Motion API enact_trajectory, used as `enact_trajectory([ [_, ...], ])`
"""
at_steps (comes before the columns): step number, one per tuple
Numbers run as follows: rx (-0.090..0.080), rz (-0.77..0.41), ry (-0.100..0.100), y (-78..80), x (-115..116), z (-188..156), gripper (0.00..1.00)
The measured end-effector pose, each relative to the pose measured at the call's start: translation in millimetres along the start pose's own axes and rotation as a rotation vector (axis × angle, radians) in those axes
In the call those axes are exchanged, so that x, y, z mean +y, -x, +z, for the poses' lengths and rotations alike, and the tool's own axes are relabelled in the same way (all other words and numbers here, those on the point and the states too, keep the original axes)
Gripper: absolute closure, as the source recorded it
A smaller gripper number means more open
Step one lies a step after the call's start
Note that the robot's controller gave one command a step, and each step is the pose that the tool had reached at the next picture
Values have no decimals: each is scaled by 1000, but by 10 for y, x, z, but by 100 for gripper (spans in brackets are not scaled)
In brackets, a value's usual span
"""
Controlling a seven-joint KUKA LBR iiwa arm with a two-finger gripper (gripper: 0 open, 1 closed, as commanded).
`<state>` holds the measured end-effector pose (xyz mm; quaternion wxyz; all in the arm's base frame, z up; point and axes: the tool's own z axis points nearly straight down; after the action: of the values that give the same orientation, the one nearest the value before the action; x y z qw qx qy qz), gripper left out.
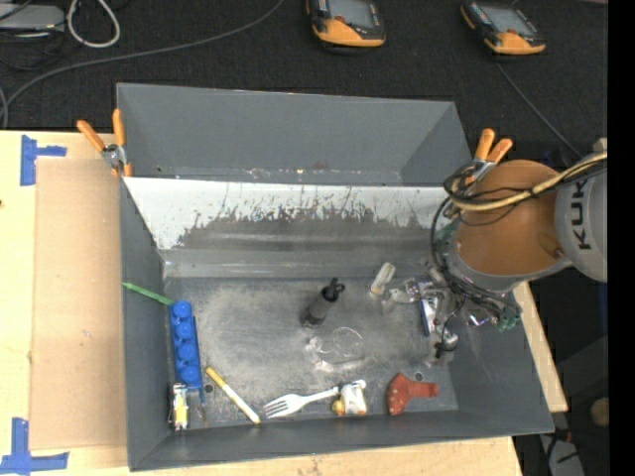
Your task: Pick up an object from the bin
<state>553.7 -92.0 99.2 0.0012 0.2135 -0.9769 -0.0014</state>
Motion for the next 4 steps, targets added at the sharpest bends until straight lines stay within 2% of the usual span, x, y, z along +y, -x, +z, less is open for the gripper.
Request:
enact_trajectory([
  [1, 1, -311, 3, -249, 204, -96, 0],
  [2, -2, -547, -3, -243, 417, 260, 0],
  [3, -1, -757, 2, -369, 236, -132, 0],
  [4, -2, -1064, 10, -395, 479, -105, 100],
])
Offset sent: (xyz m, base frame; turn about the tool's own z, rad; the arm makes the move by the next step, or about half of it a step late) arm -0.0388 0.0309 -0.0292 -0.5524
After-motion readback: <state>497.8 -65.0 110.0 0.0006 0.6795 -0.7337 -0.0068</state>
